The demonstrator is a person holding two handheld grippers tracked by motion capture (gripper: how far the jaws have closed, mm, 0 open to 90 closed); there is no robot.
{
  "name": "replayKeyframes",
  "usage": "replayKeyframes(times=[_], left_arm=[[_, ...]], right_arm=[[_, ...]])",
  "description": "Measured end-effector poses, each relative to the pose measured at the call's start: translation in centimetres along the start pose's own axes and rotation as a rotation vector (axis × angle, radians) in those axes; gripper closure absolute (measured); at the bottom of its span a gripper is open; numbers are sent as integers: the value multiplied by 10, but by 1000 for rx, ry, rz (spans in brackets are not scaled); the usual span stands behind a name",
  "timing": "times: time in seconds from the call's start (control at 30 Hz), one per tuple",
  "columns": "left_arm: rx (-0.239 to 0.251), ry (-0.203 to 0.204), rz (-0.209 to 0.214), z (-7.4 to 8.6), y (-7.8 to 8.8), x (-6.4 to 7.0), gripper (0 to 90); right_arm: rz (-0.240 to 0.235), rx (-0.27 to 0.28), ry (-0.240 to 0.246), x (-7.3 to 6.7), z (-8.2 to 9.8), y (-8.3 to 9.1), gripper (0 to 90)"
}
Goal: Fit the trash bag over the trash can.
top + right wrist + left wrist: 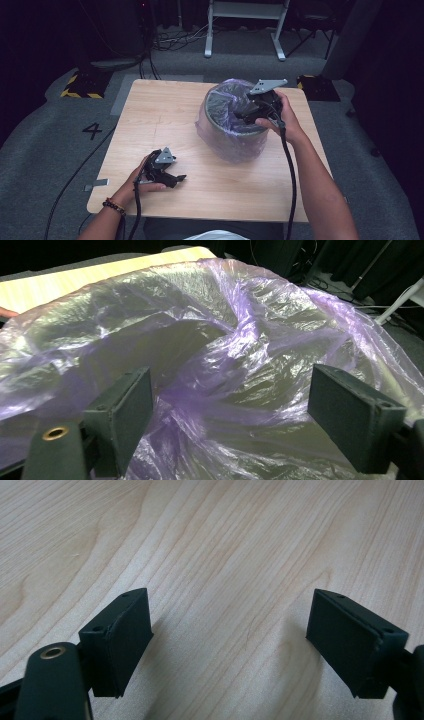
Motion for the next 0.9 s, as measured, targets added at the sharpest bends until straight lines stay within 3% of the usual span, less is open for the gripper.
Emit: replayKeyframes(times=[0.1,0.3,0.5,0.53,0.9], left_arm=[[0,0,1,0,0,0,179],[0,0,0,0,0,0,180],[0,0,0,0,0,0,179],[0,0,1,0,0,0,179],[-1,-1,2,0,0,0,180]], right_arm=[[15,-16,3,2,0,-3,184],[-5,-45,-19,5,0,-6,232],[-30,-141,1,3,0,-11,232],[-29,-181,3,3,0,-14,232],[-39,-295,-13,1,-1,-19,208]])
Point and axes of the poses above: each handheld gripper's, and its own axes: y roughly backward along the jaws, z roughly out of its underside, x roughly to its right, the point moved 2 cm from there along -y, roughly forward along the jaws, and after that the axes turned 11 degrees about x, right-handed, at the moved point
